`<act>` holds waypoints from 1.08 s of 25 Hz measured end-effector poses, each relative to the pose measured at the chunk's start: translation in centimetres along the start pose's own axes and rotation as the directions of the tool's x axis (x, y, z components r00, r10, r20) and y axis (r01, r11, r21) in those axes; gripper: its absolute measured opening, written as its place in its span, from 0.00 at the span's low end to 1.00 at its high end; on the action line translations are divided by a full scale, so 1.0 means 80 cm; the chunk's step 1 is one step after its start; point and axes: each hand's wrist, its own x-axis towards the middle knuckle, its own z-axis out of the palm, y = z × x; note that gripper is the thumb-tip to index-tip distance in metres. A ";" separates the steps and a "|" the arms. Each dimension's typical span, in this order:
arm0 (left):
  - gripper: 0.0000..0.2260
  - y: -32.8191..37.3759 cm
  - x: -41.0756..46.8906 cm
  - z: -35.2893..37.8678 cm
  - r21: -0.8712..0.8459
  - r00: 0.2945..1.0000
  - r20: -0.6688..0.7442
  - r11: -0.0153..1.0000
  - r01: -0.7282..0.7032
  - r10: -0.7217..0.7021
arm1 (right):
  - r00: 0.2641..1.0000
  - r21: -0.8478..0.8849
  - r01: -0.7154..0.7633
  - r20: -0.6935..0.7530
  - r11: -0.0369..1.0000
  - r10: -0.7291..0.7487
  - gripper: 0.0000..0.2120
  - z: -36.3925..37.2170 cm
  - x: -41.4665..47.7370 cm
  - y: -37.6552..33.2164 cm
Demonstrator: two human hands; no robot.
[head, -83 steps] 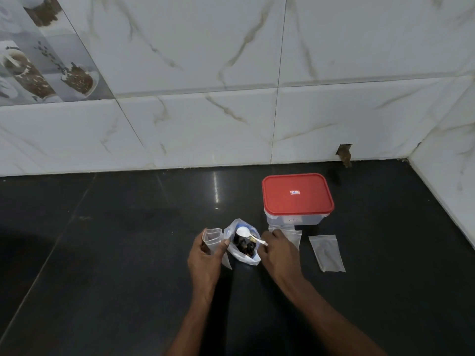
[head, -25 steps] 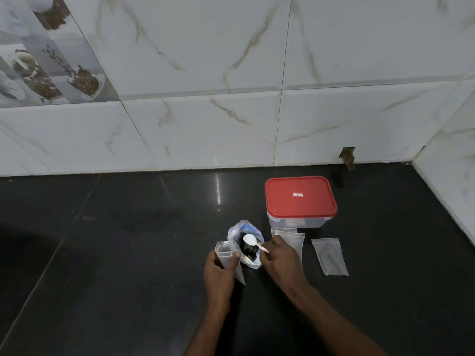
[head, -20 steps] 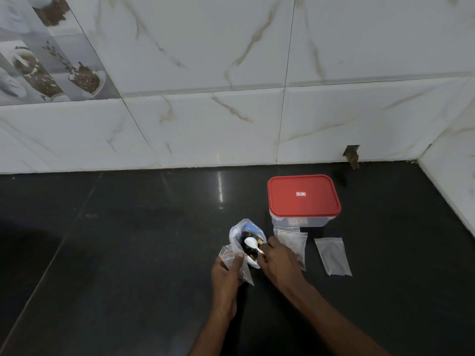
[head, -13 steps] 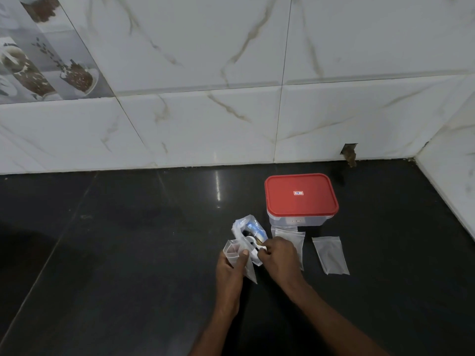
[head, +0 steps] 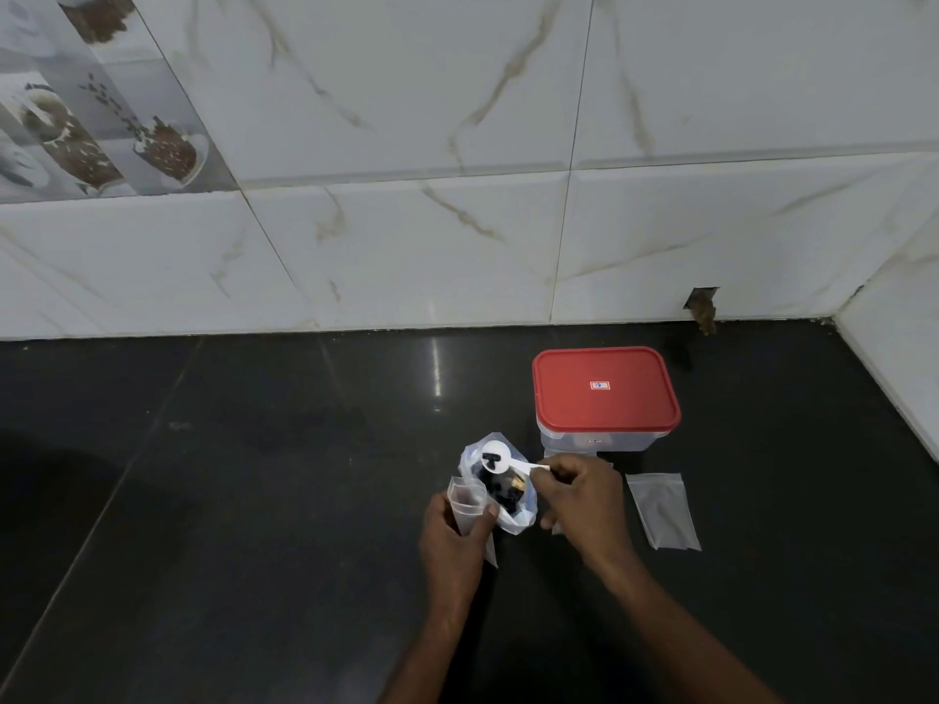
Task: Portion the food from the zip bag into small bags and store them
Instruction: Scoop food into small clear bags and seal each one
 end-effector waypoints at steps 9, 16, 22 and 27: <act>0.13 -0.005 0.005 0.001 0.052 1.000 0.007 0.998 -0.022 0.022 | 0.534 -0.554 0.773 0.307 0.308 -0.788 0.08 0.017 -0.038 0.059; 0.14 -0.006 0.006 -0.001 0.005 1.000 -0.012 1.000 -0.009 0.009 | 0.870 -0.434 0.425 -0.047 0.795 -0.491 0.01 0.025 -0.015 0.051; 0.10 -0.014 0.015 -0.008 -0.102 0.998 0.053 0.994 0.034 -0.029 | 0.966 -0.650 0.259 0.152 0.714 -0.212 0.08 0.052 0.003 0.062; 0.13 -0.005 0.011 -0.005 -0.165 0.987 0.159 0.984 0.060 -0.034 | 0.972 -0.550 0.229 0.083 0.803 -0.220 0.06 0.069 -0.003 0.064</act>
